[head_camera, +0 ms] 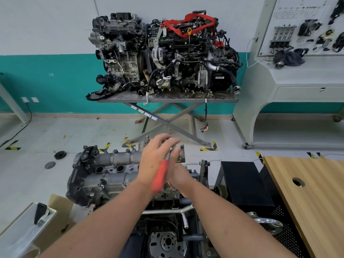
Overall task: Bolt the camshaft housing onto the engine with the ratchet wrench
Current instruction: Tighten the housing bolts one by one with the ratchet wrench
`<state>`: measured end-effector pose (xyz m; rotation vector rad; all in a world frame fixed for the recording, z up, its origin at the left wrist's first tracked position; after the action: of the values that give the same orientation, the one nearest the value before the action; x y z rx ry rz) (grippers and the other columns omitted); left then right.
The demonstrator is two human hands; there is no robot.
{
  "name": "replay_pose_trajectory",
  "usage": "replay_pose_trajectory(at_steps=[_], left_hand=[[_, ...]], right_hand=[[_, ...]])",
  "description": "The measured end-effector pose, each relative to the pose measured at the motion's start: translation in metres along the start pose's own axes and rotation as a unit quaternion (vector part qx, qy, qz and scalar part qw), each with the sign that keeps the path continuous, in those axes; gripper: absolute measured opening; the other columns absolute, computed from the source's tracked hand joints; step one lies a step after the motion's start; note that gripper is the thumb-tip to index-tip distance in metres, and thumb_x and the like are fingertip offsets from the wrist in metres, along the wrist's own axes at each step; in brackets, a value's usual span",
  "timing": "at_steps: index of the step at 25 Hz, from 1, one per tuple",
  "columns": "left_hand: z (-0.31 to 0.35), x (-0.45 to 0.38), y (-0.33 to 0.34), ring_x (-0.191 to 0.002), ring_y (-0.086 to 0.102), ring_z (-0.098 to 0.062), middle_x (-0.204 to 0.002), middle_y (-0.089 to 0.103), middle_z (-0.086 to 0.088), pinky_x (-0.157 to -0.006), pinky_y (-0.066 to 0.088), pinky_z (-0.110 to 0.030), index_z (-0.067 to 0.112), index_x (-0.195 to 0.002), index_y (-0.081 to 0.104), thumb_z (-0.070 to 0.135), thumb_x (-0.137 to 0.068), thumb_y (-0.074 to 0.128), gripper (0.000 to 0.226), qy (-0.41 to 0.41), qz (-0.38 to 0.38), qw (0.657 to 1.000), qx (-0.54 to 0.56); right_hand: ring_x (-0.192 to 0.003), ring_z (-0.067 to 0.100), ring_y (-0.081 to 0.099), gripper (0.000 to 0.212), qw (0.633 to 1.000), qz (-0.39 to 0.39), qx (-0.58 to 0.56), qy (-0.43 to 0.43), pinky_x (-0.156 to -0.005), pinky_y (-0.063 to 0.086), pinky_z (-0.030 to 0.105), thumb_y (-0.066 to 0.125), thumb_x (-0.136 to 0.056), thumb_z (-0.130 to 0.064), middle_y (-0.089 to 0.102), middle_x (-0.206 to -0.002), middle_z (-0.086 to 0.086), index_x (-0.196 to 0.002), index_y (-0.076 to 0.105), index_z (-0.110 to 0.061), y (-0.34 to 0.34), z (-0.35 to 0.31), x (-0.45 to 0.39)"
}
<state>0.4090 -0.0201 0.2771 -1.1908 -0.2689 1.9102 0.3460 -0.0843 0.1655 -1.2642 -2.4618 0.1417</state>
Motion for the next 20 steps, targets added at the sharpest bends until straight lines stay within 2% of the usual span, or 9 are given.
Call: replay_pose_trajectory(at_steps=[2, 4, 5, 7, 9, 11, 16, 18, 20], left_hand=[[-0.011, 0.007, 0.004, -0.108, 0.06, 0.003, -0.118, 0.063, 0.015, -0.091, 0.049, -0.021, 0.042, -0.117, 0.061, 0.058, -0.089, 0.042, 0.037, -0.195, 0.032, 0.964, 0.179], [-0.019, 0.012, 0.013, -0.096, 0.069, -0.006, -0.101, 0.073, 0.009, -0.087, 0.057, -0.034, 0.047, -0.107, 0.064, 0.066, -0.087, 0.043, 0.035, -0.349, 0.08, 0.874, 0.328], [-0.021, 0.013, 0.019, -0.089, 0.073, -0.015, -0.091, 0.075, 0.001, -0.086, 0.058, -0.041, 0.04, -0.105, 0.067, 0.067, -0.091, 0.043, 0.038, -0.404, 0.102, 0.812, 0.41], [-0.022, 0.007, 0.026, -0.076, 0.073, -0.025, -0.081, 0.073, -0.012, -0.079, 0.058, -0.041, 0.021, -0.101, 0.068, 0.068, -0.095, 0.037, 0.057, -0.468, 0.126, 0.69, 0.538], [-0.023, -0.004, 0.027, -0.067, 0.071, -0.027, -0.08, 0.072, -0.016, -0.064, 0.057, -0.035, 0.014, -0.098, 0.066, 0.07, -0.095, 0.035, 0.065, -0.501, 0.11, 0.641, 0.572], [-0.024, -0.012, 0.025, -0.06, 0.069, -0.025, -0.075, 0.072, -0.013, -0.057, 0.055, -0.031, 0.012, -0.1, 0.062, 0.069, -0.095, 0.038, 0.062, -0.526, 0.056, 0.653, 0.542], [-0.024, -0.033, 0.017, -0.052, 0.066, -0.018, -0.057, 0.064, -0.001, -0.058, 0.052, -0.028, 0.015, -0.098, 0.054, 0.055, -0.096, 0.052, 0.04, -0.539, -0.15, 0.741, 0.372], [-0.024, -0.039, 0.015, -0.059, 0.069, -0.018, -0.062, 0.067, 0.0, -0.066, 0.049, -0.031, 0.018, -0.097, 0.054, 0.057, -0.096, 0.051, 0.039, -0.518, -0.233, 0.758, 0.321], [-0.026, -0.041, 0.012, -0.068, 0.07, -0.018, -0.075, 0.071, -0.002, -0.066, 0.047, -0.031, 0.018, -0.099, 0.055, 0.061, -0.093, 0.054, 0.043, -0.5, -0.29, 0.771, 0.269]], right_hand=[[-0.05, 0.017, 0.034, 0.037, 1.0, -0.008, 0.021, -0.004, -0.053, 0.028, 0.029, 0.041, -0.095, -0.028, 0.042, -0.053, 0.0, -0.059, 0.043, -0.019, 0.002, 0.001, 0.0], [-0.048, 0.016, 0.03, 0.037, 1.0, -0.004, 0.019, 0.002, -0.051, 0.024, 0.029, 0.04, -0.096, -0.024, 0.038, -0.052, 0.0, -0.059, 0.04, -0.019, 0.002, 0.003, 0.0], [-0.048, 0.016, 0.03, 0.036, 1.0, 0.0, 0.018, 0.013, -0.051, 0.023, 0.029, 0.038, -0.096, -0.02, 0.039, -0.053, 0.001, -0.06, 0.039, -0.018, 0.002, 0.004, -0.001], [-0.046, 0.015, 0.03, 0.032, 0.999, 0.007, 0.004, 0.04, -0.048, 0.022, 0.028, 0.034, -0.094, -0.011, 0.039, -0.051, 0.0, -0.062, 0.039, -0.017, 0.002, 0.005, -0.002], [-0.043, 0.013, 0.027, 0.03, 0.999, 0.006, -0.016, 0.051, -0.045, 0.02, 0.027, 0.034, -0.093, -0.009, 0.037, -0.05, -0.001, -0.064, 0.037, -0.017, 0.003, 0.005, -0.001], [-0.046, 0.014, 0.025, 0.03, 0.999, -0.001, -0.019, 0.044, -0.049, 0.019, 0.03, 0.036, -0.092, -0.011, 0.035, -0.051, 0.0, -0.063, 0.035, -0.018, 0.003, 0.005, -0.001], [-0.051, 0.018, 0.03, 0.048, 1.0, -0.009, 0.013, 0.026, -0.064, 0.029, 0.034, 0.045, -0.101, -0.038, 0.037, -0.054, 0.001, -0.059, 0.036, -0.018, 0.004, 0.007, 0.0], [-0.052, 0.018, 0.031, 0.05, 1.0, -0.008, 0.011, 0.025, -0.067, 0.03, 0.035, 0.044, -0.103, -0.042, 0.037, -0.054, 0.0, -0.06, 0.037, -0.019, 0.003, 0.007, 0.001], [-0.052, 0.017, 0.034, 0.051, 1.0, -0.006, 0.011, 0.029, -0.069, 0.033, 0.035, 0.043, -0.103, -0.045, 0.04, -0.054, 0.0, -0.06, 0.04, -0.018, 0.002, 0.007, 0.001]])
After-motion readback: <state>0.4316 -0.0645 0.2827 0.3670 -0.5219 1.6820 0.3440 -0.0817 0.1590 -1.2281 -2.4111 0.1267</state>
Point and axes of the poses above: each hand's wrist, its own x-axis away from the middle knuckle, its own y-axis out of the palm, z = x × y, the point moved 5 cm from there along -x, towards the middle knuckle
